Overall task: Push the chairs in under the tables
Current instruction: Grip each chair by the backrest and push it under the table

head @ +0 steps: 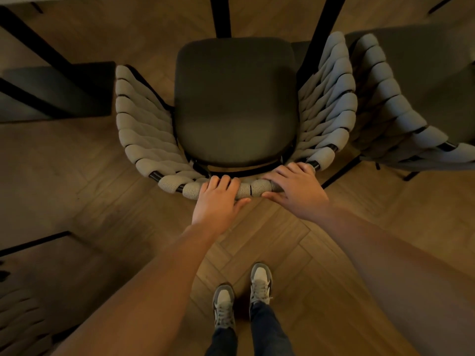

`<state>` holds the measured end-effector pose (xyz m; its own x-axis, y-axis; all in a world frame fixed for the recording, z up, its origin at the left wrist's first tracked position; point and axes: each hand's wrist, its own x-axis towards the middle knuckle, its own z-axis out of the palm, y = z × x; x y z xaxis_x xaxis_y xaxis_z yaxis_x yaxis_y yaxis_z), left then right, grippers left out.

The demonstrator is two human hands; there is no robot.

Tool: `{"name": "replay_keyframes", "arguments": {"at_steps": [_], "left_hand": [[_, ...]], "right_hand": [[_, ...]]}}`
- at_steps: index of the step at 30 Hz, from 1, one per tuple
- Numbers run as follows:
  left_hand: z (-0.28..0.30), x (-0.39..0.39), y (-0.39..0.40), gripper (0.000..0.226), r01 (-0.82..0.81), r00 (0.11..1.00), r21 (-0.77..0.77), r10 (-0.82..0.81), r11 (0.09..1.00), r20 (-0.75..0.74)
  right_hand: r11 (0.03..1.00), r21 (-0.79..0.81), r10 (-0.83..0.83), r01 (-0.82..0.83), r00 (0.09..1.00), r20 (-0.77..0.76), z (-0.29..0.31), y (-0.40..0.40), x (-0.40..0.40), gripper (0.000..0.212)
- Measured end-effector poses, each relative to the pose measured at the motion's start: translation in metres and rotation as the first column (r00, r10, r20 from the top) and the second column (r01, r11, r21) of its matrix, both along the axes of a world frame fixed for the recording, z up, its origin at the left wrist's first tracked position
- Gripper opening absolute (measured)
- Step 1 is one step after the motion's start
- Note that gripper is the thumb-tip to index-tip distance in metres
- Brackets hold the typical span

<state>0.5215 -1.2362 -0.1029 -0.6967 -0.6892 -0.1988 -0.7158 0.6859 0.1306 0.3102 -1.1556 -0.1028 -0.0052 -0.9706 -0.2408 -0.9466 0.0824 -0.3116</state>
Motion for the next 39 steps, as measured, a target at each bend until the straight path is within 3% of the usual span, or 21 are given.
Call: {"name": "replay_keyframes", "arguments": {"at_steps": [19,27,32,39], "left_hand": [[0.002,-0.016,0.016,0.057,-0.024,0.999,0.023,0.023,0.999,0.048],[0.013,-0.014,0.035,0.055,-0.165,0.986,0.064,0.166,0.984,-0.022],[0.041,0.027,0.056,0.039,-0.298,0.937,0.085,0.308,0.951,-0.166],[0.069,0.144,0.076,0.029,-0.427,0.867,0.182,0.458,0.886,-0.196]], "right_hand": [[1.0,-0.001,0.011,-0.011,1.0,-0.009,0.001,0.008,-0.013,0.051],[0.997,0.039,-0.071,0.069,0.996,0.048,0.021,0.005,0.004,0.063],[0.993,-0.067,-0.091,0.102,0.984,0.154,0.039,0.01,0.05,0.052],[0.991,-0.119,0.088,-0.059,0.964,0.25,0.067,0.007,0.163,0.043]]}}
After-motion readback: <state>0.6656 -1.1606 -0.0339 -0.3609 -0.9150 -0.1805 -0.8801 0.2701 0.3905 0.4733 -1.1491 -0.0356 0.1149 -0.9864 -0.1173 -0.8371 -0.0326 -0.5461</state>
